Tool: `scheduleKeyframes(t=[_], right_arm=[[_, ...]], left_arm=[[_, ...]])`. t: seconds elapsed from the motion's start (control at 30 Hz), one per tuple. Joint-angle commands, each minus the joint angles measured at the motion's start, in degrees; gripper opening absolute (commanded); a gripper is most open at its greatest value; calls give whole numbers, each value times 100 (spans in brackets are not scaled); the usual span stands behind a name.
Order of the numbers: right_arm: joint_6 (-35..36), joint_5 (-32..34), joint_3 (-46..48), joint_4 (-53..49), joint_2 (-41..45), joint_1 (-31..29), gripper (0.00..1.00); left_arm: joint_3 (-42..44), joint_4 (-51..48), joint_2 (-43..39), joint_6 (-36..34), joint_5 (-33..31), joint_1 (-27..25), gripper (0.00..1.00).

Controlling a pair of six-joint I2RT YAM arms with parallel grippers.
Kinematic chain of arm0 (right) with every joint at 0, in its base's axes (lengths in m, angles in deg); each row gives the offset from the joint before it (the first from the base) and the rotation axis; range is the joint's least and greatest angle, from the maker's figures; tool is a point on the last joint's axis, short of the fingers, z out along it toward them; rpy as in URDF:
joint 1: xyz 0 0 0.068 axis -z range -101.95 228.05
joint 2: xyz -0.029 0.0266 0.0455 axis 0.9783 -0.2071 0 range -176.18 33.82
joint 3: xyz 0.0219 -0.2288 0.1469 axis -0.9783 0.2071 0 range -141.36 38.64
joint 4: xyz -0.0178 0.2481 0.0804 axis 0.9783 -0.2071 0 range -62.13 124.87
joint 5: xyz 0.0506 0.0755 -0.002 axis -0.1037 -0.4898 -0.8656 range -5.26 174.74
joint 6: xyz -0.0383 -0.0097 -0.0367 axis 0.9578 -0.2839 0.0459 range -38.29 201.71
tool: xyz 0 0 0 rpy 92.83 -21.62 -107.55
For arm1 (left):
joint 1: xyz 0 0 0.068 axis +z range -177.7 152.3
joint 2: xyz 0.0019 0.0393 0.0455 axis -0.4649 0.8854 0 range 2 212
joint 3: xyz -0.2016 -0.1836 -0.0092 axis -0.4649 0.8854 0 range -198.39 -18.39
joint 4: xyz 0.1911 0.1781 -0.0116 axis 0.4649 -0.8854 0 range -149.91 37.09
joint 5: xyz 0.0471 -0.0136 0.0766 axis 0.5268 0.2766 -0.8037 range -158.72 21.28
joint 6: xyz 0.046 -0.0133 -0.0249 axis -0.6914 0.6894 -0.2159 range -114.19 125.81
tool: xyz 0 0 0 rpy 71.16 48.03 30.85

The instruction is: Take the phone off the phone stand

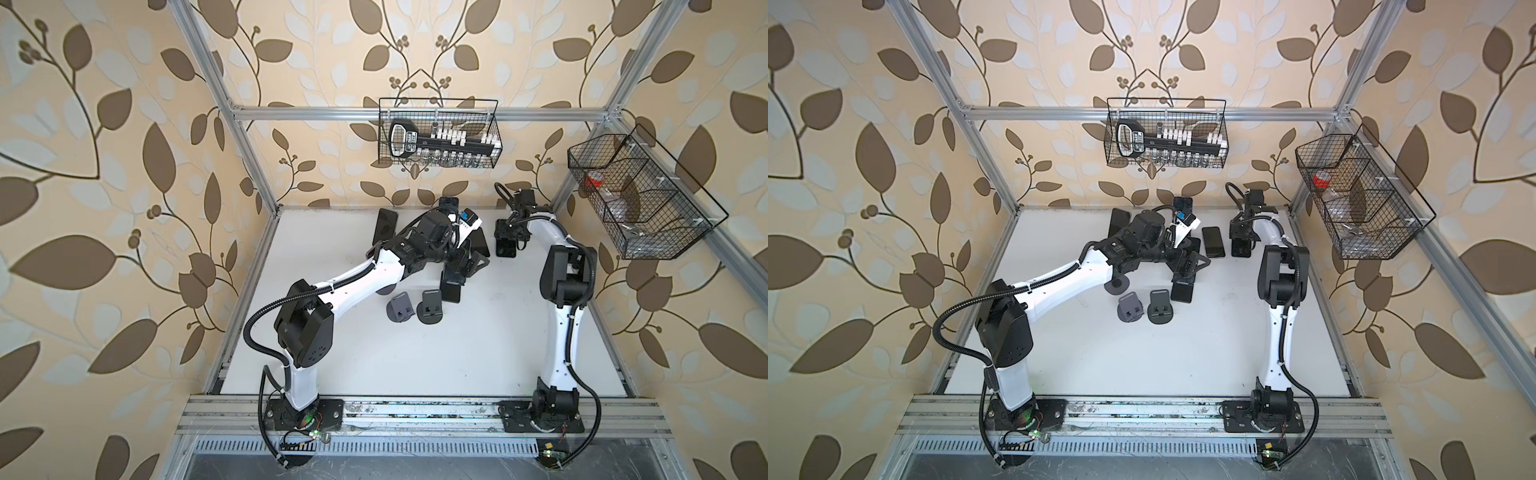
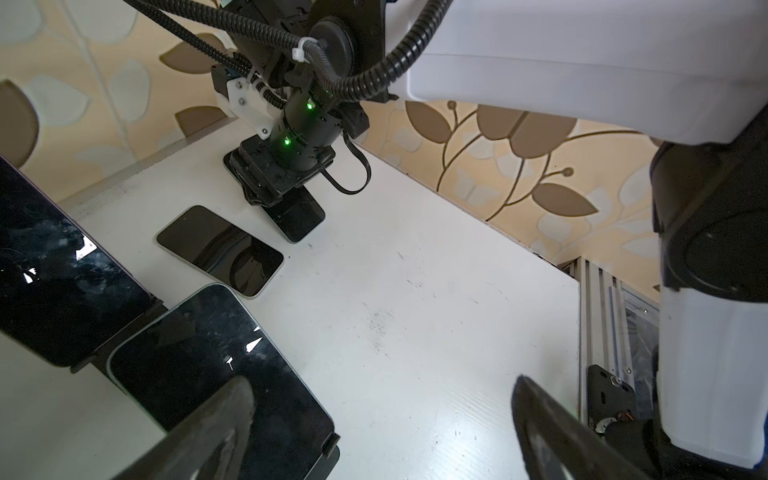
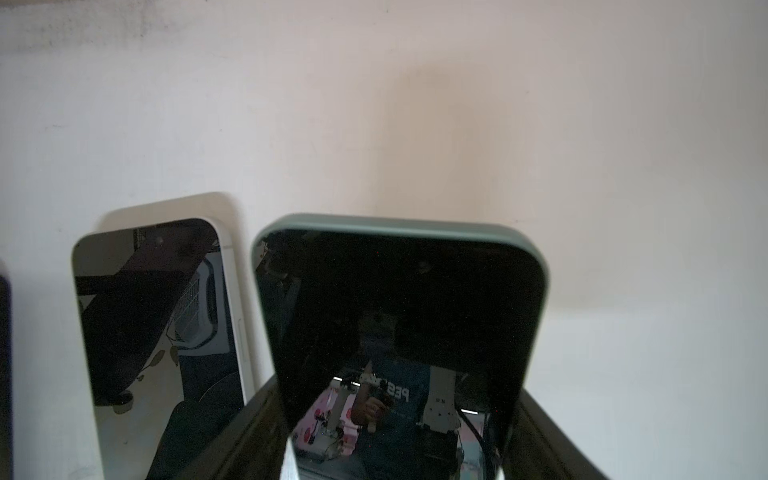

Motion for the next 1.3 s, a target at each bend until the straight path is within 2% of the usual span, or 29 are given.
scheduleKeyframes(t=[0.0,0.87,1.27], right_arm=[[111,-177,-78,-145,-253,24,59],[112,-824,-507,-191,-821,23,60],[137,-949,-412,-189,-761,31,68]], left_arm=[[-185,67,-3,-86,131,-47,97],[-105,-96,-105,-165,92,-47,97],[-110,-96,-112,-168,67,-47,97]])
